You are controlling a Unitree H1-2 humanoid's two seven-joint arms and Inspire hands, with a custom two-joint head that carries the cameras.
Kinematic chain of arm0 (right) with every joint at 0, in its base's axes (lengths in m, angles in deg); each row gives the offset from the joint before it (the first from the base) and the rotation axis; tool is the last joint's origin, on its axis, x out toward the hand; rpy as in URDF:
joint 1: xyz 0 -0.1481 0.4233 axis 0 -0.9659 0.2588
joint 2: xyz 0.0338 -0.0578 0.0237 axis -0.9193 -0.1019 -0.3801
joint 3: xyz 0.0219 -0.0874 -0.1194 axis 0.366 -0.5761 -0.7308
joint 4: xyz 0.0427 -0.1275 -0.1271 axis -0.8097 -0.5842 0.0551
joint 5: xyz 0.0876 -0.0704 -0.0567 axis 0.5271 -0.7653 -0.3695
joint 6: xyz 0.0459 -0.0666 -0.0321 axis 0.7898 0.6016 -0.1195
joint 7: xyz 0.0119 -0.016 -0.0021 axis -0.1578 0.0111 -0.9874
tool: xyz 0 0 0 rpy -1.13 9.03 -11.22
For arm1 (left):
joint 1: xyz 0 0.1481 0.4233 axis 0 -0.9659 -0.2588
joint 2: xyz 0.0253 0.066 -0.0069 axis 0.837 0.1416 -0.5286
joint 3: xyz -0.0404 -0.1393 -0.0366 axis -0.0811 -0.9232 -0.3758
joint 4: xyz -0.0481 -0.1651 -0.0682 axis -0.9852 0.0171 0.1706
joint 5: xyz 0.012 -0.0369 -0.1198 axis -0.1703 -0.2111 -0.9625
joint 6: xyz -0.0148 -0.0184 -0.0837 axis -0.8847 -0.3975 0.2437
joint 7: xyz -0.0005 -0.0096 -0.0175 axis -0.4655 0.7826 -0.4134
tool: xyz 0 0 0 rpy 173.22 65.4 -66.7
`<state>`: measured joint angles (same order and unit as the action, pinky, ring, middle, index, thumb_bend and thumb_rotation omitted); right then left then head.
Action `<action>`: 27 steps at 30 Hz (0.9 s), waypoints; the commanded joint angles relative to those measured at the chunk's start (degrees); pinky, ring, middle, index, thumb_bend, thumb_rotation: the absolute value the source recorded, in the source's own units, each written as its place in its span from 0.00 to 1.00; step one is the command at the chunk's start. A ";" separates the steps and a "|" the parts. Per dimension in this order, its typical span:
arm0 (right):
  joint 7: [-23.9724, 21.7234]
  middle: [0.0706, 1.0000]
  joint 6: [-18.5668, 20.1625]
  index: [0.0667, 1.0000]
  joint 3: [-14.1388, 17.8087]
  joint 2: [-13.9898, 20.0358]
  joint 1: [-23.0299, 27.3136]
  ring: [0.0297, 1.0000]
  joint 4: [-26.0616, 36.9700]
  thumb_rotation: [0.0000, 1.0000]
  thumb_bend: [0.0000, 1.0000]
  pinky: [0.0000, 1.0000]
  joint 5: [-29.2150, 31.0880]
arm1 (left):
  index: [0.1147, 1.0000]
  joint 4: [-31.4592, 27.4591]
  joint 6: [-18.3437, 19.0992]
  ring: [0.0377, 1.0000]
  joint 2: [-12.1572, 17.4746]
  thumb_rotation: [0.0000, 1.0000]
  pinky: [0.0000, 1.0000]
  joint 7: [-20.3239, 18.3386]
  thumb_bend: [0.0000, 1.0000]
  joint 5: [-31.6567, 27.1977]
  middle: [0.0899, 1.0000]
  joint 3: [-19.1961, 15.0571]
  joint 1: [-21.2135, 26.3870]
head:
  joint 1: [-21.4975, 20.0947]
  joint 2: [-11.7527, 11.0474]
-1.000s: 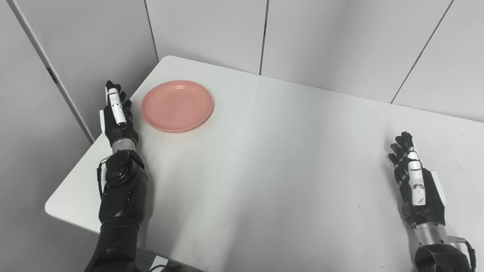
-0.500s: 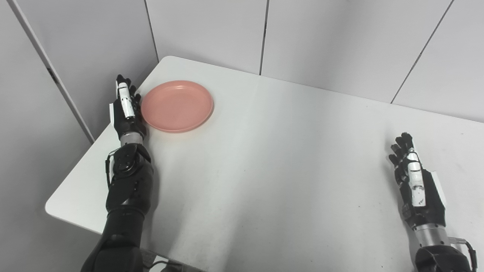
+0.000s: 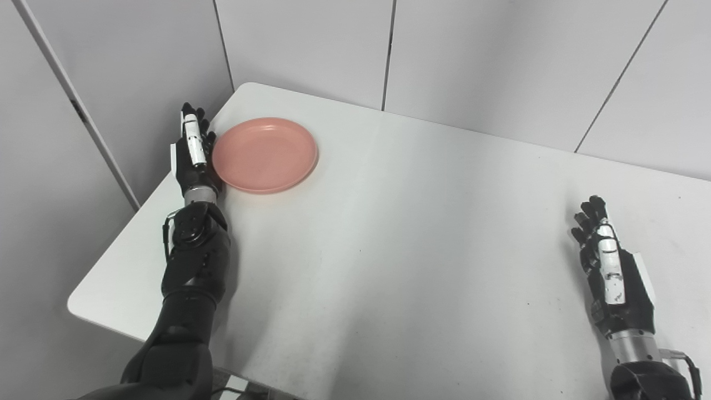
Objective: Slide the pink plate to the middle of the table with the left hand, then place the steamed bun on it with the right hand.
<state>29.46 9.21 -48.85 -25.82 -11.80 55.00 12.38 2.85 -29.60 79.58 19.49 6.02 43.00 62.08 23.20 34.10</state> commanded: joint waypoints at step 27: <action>1.53 1.00 0.93 1.00 -0.84 -1.85 -3.88 1.00 -0.80 1.00 0.16 1.00 -1.13 | 0.94 -0.23 9.39 0.95 -3.91 1.00 0.96 -8.93 0.40 1.86 0.93 10.21 -1.35 | -4.89 0.97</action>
<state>30.57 9.70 -49.21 -26.29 -12.51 55.88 11.12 1.70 -25.89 77.49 10.98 6.99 51.91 62.63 18.81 34.98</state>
